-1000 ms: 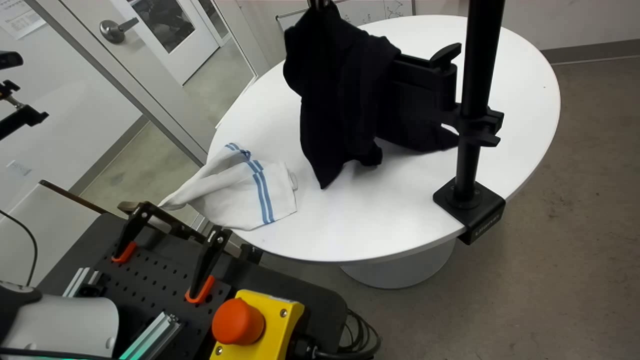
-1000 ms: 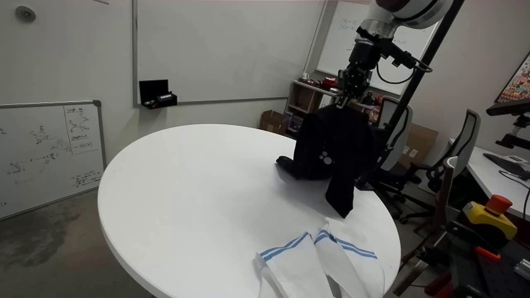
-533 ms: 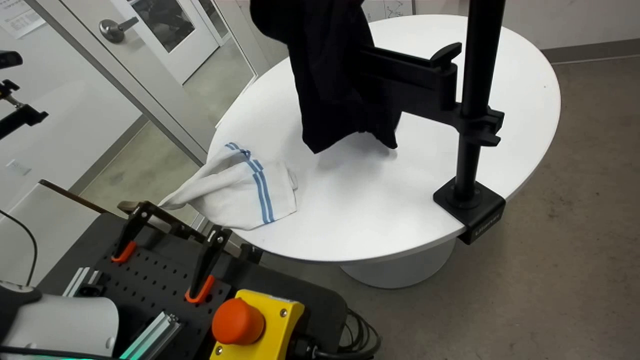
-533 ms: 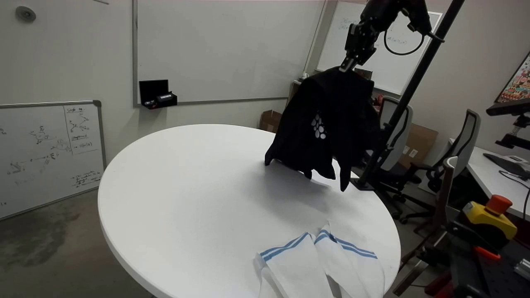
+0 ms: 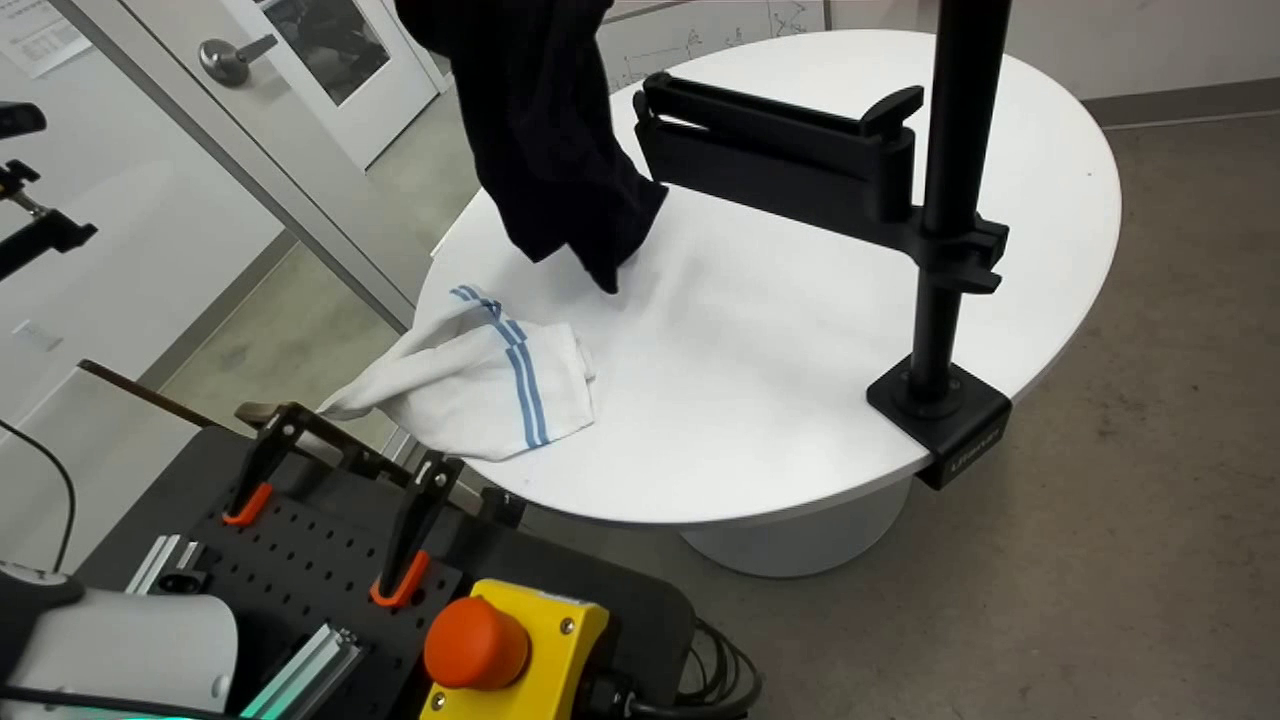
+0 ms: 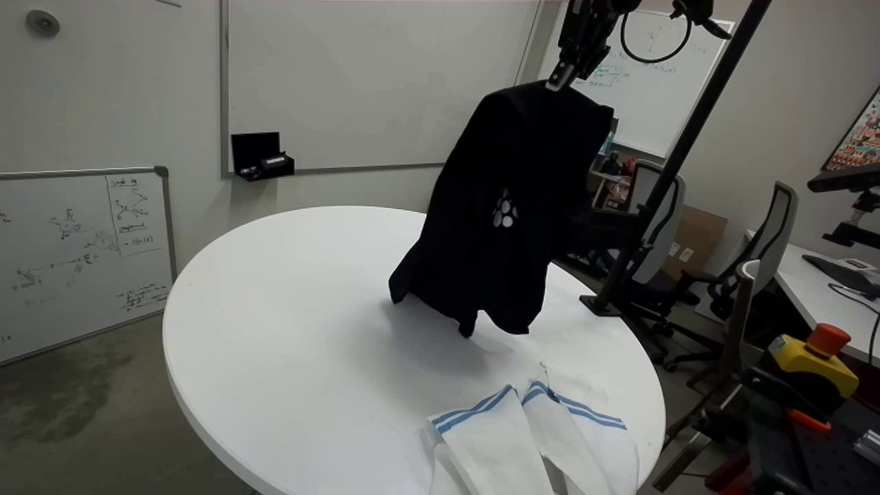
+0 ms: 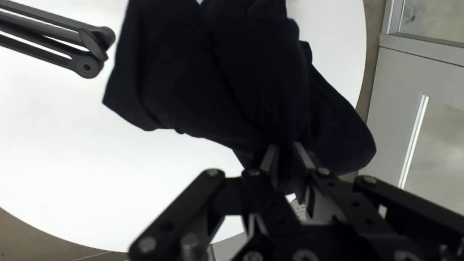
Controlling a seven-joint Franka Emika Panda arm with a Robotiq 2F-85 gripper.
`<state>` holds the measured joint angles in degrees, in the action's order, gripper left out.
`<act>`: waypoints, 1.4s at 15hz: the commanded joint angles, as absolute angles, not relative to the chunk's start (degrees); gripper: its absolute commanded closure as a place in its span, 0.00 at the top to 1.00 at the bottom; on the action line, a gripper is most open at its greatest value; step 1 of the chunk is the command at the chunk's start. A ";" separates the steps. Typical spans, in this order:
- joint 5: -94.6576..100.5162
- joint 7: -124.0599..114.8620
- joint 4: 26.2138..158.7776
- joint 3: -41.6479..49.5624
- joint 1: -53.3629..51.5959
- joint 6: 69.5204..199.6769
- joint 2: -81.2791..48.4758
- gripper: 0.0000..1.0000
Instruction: Drop the black t-shirt from the stand onto the table
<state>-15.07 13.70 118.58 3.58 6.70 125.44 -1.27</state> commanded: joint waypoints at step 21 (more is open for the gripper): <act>7.72 1.28 119.94 1.63 -0.35 139.18 -17.30 0.53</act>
<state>5.57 2.78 119.27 1.14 0.52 138.43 -17.26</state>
